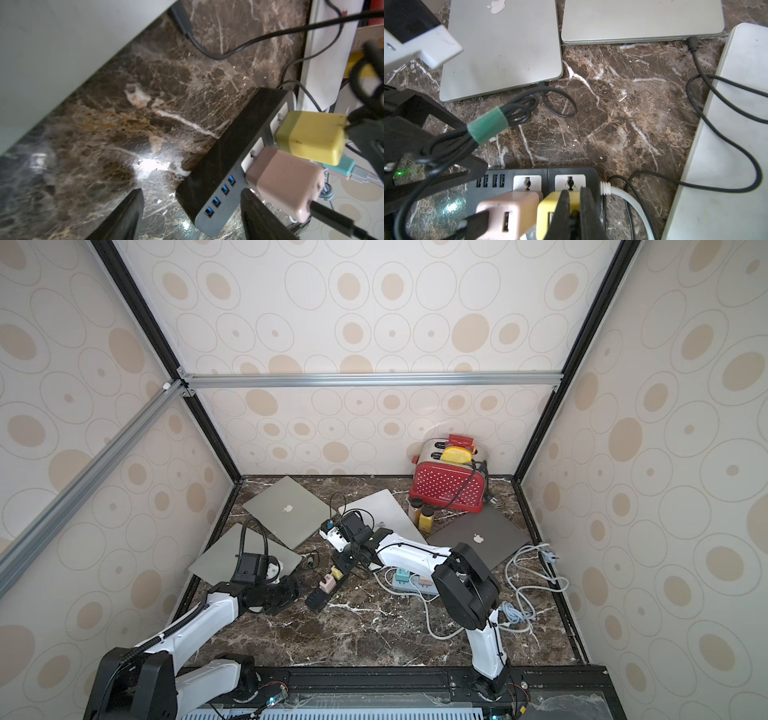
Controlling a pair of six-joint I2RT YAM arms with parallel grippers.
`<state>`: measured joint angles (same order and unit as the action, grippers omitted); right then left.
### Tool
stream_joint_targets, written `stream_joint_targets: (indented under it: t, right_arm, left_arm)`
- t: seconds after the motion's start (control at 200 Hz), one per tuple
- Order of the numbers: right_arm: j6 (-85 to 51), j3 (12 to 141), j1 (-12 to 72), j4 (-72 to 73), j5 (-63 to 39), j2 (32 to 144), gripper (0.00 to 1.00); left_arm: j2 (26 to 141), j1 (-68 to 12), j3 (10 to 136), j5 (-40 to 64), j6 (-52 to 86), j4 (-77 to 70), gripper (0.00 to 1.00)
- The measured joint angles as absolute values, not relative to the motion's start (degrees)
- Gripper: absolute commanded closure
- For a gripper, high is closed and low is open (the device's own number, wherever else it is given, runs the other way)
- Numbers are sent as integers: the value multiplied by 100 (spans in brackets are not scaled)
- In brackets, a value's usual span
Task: Unplug the laptop charger
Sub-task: Move the socket to the center of the board, then remove the charging cable from the plug.
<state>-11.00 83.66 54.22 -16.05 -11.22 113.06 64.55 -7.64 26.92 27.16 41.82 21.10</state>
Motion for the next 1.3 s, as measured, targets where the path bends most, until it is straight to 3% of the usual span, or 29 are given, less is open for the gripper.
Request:
stream_joint_targets:
  t: [0.376,0.711,0.986,1.077,1.182,1.297]
  right_arm:
    - [-1146,8182,5422,-1400,-1138,11218,100]
    - [-1087,7981,5452,-1378,-1004,11037,100]
    - [-1092,7907,5527,-1321,-738,10973,100]
    - [-1092,7856,5557,-1280,-607,10943,100]
    - [-1098,7856,5561,-1295,-558,10940,100]
    - [-1122,7856,5570,-1299,-552,10940,100]
  left_arm:
    - [6785,-1347,2770,2362,4174,2235,36]
    - [7039,-1487,2936,2379,4145,1975,67]
    - [7203,-1520,2956,2477,4115,1728,74]
    - [7199,-1522,2978,2506,4097,1747,64]
    - [6967,-1551,3041,2364,4027,2180,34]
    - [6259,-1557,3420,2228,3883,3129,29]
